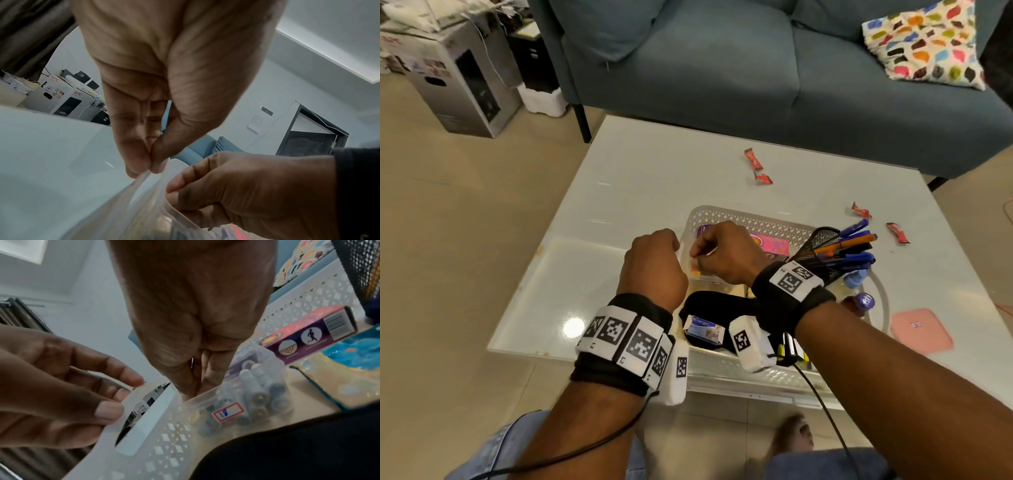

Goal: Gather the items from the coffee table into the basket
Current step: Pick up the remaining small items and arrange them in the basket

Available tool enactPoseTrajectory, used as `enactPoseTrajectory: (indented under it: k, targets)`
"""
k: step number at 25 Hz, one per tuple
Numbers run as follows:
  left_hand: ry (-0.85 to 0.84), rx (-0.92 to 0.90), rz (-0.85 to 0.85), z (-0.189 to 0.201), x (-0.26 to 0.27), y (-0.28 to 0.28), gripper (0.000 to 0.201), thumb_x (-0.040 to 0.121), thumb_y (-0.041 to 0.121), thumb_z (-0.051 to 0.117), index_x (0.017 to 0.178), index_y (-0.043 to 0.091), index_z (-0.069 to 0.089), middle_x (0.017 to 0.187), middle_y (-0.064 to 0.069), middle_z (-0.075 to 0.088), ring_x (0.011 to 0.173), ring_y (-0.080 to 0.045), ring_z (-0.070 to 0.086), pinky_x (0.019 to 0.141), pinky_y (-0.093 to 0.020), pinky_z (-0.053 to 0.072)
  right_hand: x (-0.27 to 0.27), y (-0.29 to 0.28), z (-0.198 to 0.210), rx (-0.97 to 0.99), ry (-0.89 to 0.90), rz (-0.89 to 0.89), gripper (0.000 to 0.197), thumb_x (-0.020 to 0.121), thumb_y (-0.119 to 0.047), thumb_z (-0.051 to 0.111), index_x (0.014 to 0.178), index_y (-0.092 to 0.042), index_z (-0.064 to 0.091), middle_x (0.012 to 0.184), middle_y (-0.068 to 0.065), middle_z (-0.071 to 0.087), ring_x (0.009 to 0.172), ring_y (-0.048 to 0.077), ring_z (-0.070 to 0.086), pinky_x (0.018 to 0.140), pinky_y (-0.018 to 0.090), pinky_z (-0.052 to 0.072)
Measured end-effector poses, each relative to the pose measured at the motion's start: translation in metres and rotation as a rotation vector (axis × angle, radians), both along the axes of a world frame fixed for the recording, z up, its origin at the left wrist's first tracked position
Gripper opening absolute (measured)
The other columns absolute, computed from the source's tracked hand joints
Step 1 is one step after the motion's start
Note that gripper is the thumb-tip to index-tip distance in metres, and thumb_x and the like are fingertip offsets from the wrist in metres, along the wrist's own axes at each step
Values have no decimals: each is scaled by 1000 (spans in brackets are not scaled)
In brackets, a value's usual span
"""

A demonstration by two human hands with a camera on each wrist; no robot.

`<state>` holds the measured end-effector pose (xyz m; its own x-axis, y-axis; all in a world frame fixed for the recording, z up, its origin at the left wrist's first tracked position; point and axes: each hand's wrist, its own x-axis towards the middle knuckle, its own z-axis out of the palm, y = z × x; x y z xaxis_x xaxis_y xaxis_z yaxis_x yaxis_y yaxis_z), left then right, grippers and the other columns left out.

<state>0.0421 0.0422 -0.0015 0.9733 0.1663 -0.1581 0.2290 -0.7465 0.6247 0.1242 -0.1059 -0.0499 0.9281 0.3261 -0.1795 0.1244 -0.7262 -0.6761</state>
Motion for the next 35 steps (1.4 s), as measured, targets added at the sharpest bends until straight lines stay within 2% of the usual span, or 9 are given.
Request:
enactPoseTrajectory:
  k: [8, 16, 18, 20, 22, 24, 27, 31, 35]
  targets:
    - [5, 12, 2, 2, -1, -2, 39, 81, -5, 58, 116, 11, 63, 109, -10, 66, 98, -28, 64, 84, -37, 54, -1, 0, -8, 23, -76, -42, 17, 70, 1, 81, 71, -12, 70, 68, -3, 70, 61, 10, 65, 63, 24, 55]
    - [8, 10, 16, 0, 5, -3, 30, 84, 0, 63, 112, 11, 61, 104, -7, 67, 89, -23, 61, 75, -32, 48, 58, -31, 45, 55, -202, -117, 17, 79, -13, 86, 79, -9, 70, 68, -4, 65, 57, 1, 57, 58, 12, 46]
    - [-5, 18, 14, -2, 7, -4, 23, 86, 13, 69, 106, 13, 59, 97, -4, 65, 82, -20, 58, 70, -30, 43, 106, -44, 61, -43, -179, -144, 16, 81, -14, 85, 85, -9, 70, 75, 2, 70, 62, 7, 66, 69, 22, 54]
    - [-6, 23, 9, -3, 8, -5, 27, 87, 31, 73, 100, 16, 56, 92, 0, 62, 80, -19, 58, 67, -29, 42, 147, -59, 62, -366, -163, -139, 26, 81, -17, 85, 102, -7, 73, 100, 11, 73, 88, 23, 70, 79, 26, 50]
    - [-5, 26, -1, -5, 8, -4, 33, 86, 43, 72, 98, 19, 52, 92, 2, 61, 81, -18, 58, 68, -29, 43, 178, -74, 48, -597, -68, -143, 51, 78, -17, 88, 124, -9, 69, 109, 14, 68, 92, 29, 62, 73, 28, 46]
    - [-3, 35, -10, -6, 8, -4, 35, 87, 47, 71, 99, 23, 49, 97, 2, 62, 83, -16, 58, 70, -28, 43, 199, -84, 37, -651, 21, -116, 69, 76, -16, 89, 139, -15, 60, 104, 9, 61, 90, 26, 56, 71, 29, 44]
    - [-6, 48, -16, -7, 11, -5, 37, 87, 50, 69, 99, 25, 46, 102, 0, 64, 90, -20, 62, 71, -29, 44, 219, -83, 26, -716, -8, -62, 77, 75, -17, 88, 144, -26, 54, 125, 5, 62, 105, 29, 60, 83, 28, 39]
    - [11, 47, -9, -4, 9, -5, 38, 87, 51, 69, 100, 26, 44, 100, 1, 64, 86, -18, 60, 70, -28, 41, 224, -65, 15, -724, 62, -21, 53, 75, -14, 88, 124, -21, 69, 114, 3, 67, 87, 26, 63, 81, 31, 50]
    - [20, 41, 4, -2, 7, -5, 37, 88, 51, 69, 104, 26, 48, 105, 2, 64, 88, -16, 58, 72, -27, 42, 226, -63, 7, -786, 94, -42, 20, 56, -16, 89, 73, -20, 80, 88, -1, 76, 75, 23, 73, 72, 29, 58]
